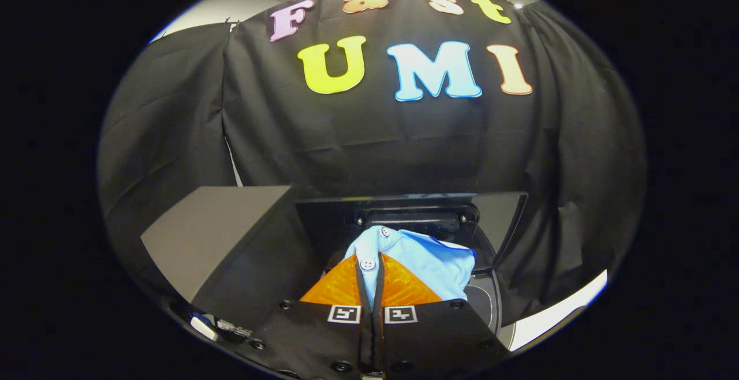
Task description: Put the clothes into the washing machine and then close the washing machine lid.
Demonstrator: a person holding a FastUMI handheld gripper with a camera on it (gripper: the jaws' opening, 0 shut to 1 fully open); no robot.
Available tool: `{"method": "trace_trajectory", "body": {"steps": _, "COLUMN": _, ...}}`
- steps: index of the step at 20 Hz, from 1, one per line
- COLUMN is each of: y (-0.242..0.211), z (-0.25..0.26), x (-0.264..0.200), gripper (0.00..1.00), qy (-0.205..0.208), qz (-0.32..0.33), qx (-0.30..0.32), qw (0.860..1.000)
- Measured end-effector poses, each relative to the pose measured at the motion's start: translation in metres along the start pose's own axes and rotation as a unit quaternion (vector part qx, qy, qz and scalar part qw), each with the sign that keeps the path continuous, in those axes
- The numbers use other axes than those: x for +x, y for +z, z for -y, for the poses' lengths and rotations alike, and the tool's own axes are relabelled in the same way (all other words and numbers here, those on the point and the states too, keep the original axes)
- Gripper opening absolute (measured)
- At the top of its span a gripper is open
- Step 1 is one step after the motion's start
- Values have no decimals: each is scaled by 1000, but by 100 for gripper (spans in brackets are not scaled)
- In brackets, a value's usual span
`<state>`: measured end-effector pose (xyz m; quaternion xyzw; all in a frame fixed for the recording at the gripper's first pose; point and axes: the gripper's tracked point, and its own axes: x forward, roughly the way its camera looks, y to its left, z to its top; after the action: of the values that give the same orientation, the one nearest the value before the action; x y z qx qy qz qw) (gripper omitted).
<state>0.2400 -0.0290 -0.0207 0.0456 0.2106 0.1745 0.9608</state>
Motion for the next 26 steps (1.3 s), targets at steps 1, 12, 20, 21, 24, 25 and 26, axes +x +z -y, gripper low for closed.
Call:
{"method": "trace_trajectory", "body": {"steps": 1, "y": -6, "z": 3, "x": 3, "gripper": 1, "qy": -1, "qz": -5, "qx": 2, "qw": 1000}}
{"method": "trace_trajectory", "body": {"steps": 12, "y": -68, "z": 9, "x": 49, "gripper": 2, "qy": -11, "qz": -43, "qx": -12, "qw": 999}}
{"method": "trace_trajectory", "body": {"steps": 20, "y": -90, "z": 18, "x": 68, "gripper": 1, "qy": -23, "qz": -18, "qx": -9, "qw": 1000}}
{"method": "trace_trajectory", "body": {"steps": 21, "y": -93, "z": 17, "x": 70, "gripper": 2, "qy": -24, "qz": -16, "qx": -7, "qw": 1000}}
{"method": "trace_trajectory", "body": {"steps": 24, "y": -113, "z": 19, "x": 73, "gripper": 2, "qy": -30, "qz": -29, "qx": -9, "qw": 999}}
{"method": "trace_trajectory", "body": {"steps": 25, "y": -118, "z": 19, "x": 73, "gripper": 2, "qy": -31, "qz": -32, "qx": -11, "qw": 999}}
{"method": "trace_trajectory", "body": {"steps": 26, "y": -121, "z": 20, "x": 74, "gripper": 3, "qy": -34, "qz": -32, "qx": -13, "qw": 999}}
